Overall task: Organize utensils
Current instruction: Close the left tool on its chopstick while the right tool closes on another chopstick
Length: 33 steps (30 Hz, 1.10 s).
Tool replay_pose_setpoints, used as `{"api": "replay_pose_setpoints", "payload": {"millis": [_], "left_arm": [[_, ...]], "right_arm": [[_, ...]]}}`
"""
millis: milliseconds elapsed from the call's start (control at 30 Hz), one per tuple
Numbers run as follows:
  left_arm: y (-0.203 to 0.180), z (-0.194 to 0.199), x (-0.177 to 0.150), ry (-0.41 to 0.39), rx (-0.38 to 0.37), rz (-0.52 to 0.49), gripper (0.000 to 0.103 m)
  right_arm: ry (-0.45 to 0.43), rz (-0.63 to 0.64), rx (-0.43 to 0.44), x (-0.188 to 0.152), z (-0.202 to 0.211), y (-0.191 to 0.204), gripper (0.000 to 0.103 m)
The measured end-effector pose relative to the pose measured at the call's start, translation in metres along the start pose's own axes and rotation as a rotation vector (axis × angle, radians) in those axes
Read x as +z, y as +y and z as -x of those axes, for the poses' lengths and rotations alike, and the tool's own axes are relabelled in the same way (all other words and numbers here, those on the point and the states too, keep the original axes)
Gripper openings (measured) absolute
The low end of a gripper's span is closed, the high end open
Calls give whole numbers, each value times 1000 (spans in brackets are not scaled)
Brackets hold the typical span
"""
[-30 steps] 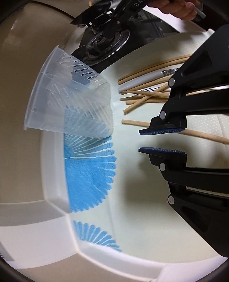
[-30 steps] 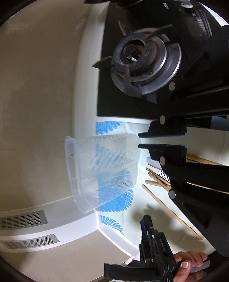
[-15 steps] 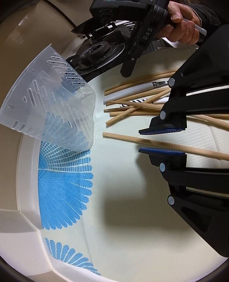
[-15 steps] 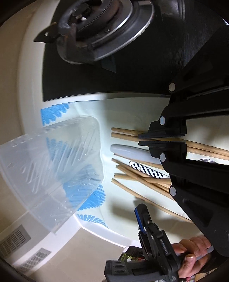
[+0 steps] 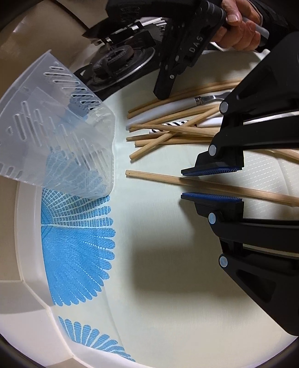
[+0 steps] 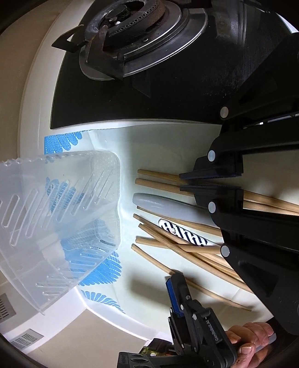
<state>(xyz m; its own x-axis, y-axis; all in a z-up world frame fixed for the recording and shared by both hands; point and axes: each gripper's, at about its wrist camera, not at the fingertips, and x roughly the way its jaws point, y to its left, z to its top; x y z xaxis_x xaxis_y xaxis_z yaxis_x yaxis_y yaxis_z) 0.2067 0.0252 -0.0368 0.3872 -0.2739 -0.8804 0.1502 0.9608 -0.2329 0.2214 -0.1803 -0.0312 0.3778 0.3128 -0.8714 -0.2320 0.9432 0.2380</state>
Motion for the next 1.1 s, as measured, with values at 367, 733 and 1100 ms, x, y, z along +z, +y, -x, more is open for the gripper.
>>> {"api": "replay_pose_setpoints", "payload": {"millis": [367,733,1100], "left_arm": [[8,0,1,-5,66,34,7],[22,0,6,-5,92,183,7],[10,-3,9,-11,136,129,7]], "right_arm": [[26,51,-57,0,-5,9,8],[35,34,-85,11,-8,4,8],[38,32,-99,9,-9,14,10]]}}
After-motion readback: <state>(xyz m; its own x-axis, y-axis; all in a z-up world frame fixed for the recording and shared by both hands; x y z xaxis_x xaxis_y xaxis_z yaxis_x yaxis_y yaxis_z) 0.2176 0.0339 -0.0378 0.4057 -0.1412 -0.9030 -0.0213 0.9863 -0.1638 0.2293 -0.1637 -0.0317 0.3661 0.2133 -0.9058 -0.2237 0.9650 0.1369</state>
